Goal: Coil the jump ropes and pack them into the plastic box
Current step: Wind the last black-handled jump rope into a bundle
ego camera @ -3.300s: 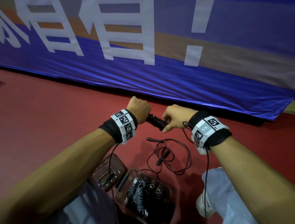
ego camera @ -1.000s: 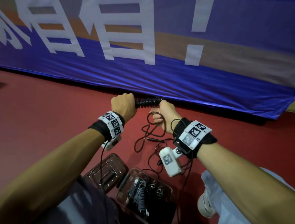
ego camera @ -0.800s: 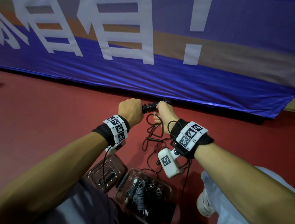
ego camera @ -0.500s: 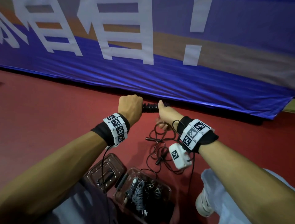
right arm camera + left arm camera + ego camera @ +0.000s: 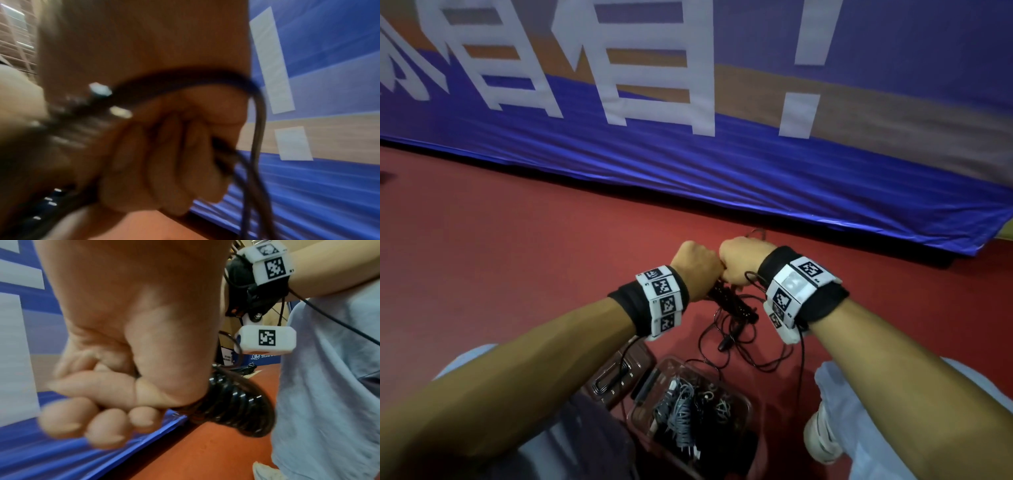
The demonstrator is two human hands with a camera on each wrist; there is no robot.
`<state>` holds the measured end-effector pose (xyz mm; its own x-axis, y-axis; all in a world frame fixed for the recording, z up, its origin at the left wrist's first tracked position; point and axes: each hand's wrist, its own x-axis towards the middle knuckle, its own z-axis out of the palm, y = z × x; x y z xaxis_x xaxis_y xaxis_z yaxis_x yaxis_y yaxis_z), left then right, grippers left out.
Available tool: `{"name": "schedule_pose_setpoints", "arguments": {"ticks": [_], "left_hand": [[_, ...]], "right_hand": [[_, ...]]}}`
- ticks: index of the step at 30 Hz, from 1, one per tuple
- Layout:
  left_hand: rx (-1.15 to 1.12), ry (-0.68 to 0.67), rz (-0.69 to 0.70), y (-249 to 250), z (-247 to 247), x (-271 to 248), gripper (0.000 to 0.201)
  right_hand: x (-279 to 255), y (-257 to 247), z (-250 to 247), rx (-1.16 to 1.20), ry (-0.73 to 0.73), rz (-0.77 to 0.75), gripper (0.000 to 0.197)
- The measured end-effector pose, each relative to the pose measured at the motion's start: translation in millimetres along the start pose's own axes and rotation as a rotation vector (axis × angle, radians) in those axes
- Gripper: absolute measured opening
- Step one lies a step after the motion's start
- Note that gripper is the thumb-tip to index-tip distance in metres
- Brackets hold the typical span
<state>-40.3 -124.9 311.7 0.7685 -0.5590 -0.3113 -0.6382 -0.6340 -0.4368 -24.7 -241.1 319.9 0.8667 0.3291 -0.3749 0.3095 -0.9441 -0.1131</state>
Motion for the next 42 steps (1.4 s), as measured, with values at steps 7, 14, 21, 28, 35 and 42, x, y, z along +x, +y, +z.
{"name": "schedule_pose_setpoints", "arguments": {"ticks": [7,14,21,28,35,42], "left_hand": [[-0.310,0.093,0.037,-49.4,-9.3,-4.1,0.013],[-1.038,0.337,-0.095,-89.3,-9.5,-10.7,0.017],[-1.251,0.355,-0.212,-88.2,-7.1,-1.9,0.020],[-1.326,0.288,-0.189,-89.7,-2.8,-2.6,0.028],[-0.951,0.141,-0.222,-99.3,11.3,-8.0,0.019],[-1.142,0.228,-0.073,-93.4,-3.6,-12.6,0.028]], "right_hand": [[-8.7,33.8,-22.9,0.559,0.025,-0.080,0.045],[-16.5,53.0,-33.1,1.047,0.390,-0.078,0.063],[-18.5,40.2,-41.5,1.452,0.362,-0.135,0.055],[-19.9,40.8,-40.8,1.713,0.191,-0.409,0.048],[-24.6,51.7,-39.9,1.208,0.271,-0.252,0.042],[-24.2,41.0,-43.2,1.626,0.274,-0.349,0.017]]}}
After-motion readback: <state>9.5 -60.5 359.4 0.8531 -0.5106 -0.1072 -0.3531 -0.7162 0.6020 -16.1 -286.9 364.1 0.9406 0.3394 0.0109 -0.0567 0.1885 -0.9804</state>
